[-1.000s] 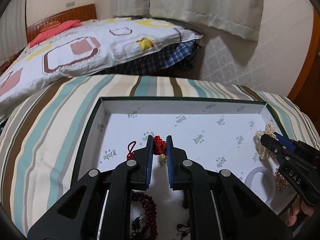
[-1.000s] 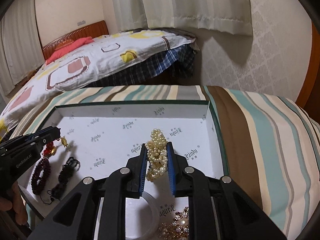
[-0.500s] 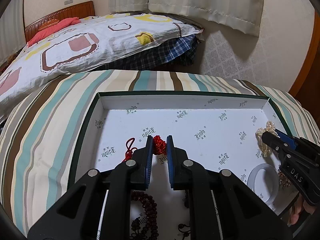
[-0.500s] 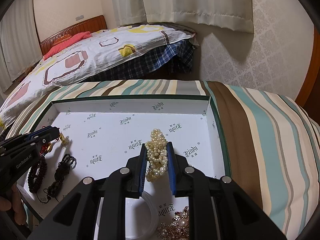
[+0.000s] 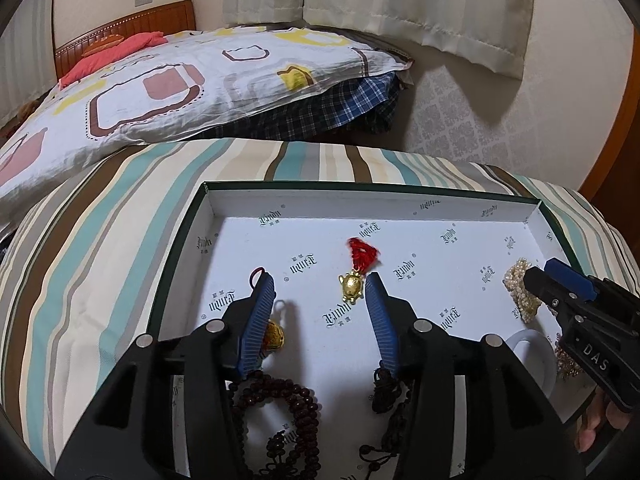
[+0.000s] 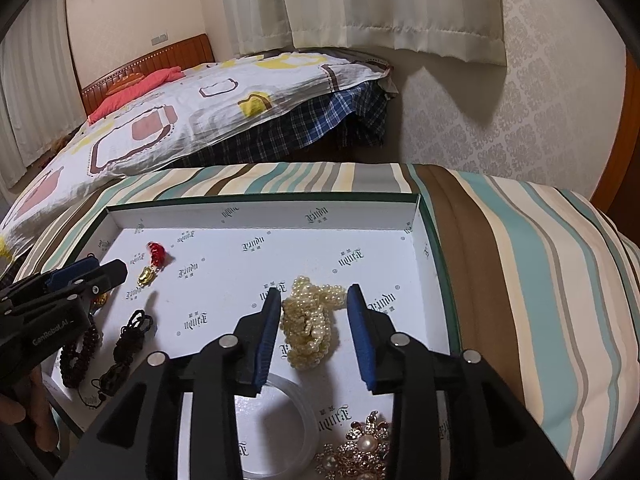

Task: Organize jewelry
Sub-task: 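Withdraw both open tools from the box toward the remaining jewelry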

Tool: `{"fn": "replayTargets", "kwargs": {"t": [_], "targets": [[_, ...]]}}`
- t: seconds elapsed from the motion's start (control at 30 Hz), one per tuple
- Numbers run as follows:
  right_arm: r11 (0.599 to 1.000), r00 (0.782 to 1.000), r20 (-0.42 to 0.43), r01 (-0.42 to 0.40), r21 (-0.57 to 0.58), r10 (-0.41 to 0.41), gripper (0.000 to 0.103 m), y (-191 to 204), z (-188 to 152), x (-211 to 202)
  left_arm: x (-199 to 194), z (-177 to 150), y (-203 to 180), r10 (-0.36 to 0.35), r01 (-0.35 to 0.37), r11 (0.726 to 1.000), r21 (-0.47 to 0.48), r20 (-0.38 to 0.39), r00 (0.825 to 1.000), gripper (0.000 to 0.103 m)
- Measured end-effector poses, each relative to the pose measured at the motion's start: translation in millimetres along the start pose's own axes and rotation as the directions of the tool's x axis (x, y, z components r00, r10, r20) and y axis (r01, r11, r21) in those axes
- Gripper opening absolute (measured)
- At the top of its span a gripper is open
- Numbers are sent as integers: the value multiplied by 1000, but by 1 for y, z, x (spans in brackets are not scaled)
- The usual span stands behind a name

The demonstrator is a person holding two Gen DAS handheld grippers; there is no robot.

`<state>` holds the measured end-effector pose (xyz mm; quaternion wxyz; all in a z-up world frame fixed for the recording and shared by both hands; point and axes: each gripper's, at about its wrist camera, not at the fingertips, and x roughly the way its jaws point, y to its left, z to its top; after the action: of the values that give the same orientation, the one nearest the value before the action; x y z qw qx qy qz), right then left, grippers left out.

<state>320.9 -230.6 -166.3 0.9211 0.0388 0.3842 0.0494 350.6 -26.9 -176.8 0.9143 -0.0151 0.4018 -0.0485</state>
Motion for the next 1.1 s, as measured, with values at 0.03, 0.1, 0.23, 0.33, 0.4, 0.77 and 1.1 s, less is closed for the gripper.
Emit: {"fn": "replayTargets", "kwargs": {"t": [0.03,0.1,0.23,0.33,0.4,0.77,1.1], "targets": [[1000,1000,2,0,0,0,39,0,0,-1,0,0,0,0,0,1000,1,1,1000,49],[1000,1000,5,-1,0,1,42,0,0,-1,-1,0,0,0,0,1000,-2,8,1000,54],[1000,1000,16,-3,-1,3,46,0,1,-4,-4,0,0,-5,5,1000,0,14,1000,61],[1000,1000,28,-3,0,3,48,0,1,-7,-9,0,1,-6,6,1000,-5,27,1000,63],[1000,999,38,-5,1,5,51,-1,1,-11,-12,0,1,-8,8,1000,-6,34,999,63],[1000,996,93,-8,-4,8,55,3,1,-42,-53,-5,2,0,2,1000,-19,110,994,63],[1000,991,137,-14,6,14,57,7,-14,-86,-107,-23,5,-6,15,999,-48,184,983,70]]}}
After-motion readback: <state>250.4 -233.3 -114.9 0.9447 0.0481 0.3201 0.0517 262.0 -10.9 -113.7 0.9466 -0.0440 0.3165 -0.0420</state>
